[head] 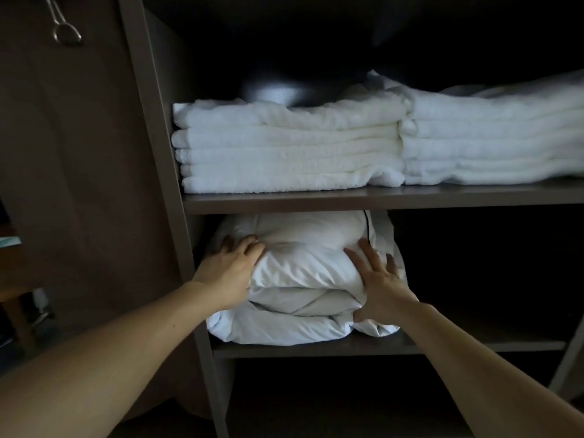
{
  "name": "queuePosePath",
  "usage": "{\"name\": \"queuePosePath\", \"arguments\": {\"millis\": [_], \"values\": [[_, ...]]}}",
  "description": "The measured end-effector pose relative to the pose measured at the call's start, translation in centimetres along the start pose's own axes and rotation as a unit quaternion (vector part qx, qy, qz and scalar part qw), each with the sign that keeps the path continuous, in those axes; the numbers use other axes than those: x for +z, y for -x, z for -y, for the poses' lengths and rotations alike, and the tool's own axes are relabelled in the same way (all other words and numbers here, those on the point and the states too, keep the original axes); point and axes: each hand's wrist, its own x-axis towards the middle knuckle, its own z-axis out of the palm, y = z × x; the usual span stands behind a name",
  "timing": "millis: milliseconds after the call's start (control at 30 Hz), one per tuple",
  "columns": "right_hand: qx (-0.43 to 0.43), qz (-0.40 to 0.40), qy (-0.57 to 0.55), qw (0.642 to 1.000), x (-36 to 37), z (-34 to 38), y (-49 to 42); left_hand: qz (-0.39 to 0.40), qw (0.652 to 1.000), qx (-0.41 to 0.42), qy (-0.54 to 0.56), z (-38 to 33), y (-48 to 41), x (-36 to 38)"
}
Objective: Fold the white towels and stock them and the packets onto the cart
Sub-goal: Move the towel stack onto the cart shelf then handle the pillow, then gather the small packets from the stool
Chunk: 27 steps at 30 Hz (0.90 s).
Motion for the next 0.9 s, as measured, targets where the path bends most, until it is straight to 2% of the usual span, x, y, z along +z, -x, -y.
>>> {"name": "queuePosePath", "arguments": {"millis": [233,333,467,633,900], "values": [[0.029,0.060,0.037,0.997,-4.3,2.1,0.9,0.040,0.999,-0.025,-0.009,-0.4,0.7,-1.7],[0.071,0.076,0.025,0.994,-7.7,4.1,3.4,0.080,0.997,-0.008,-0.012,-0.3,1.9,-3.7],[0.074,0.120,0.032,0.989,-12.8,7.3,6.0,0.112,0.993,0.027,-0.002,0.5,4.2,-8.4],[0.018,0.187,0.010,0.982,-20.0,12.6,9.0,0.194,0.979,0.049,0.044,2.2,8.1,-16.0],[-0.108,0.245,0.030,0.963,-35.6,23.7,12.4,0.194,0.971,-0.077,0.116,9.6,14.6,-32.9]]}}
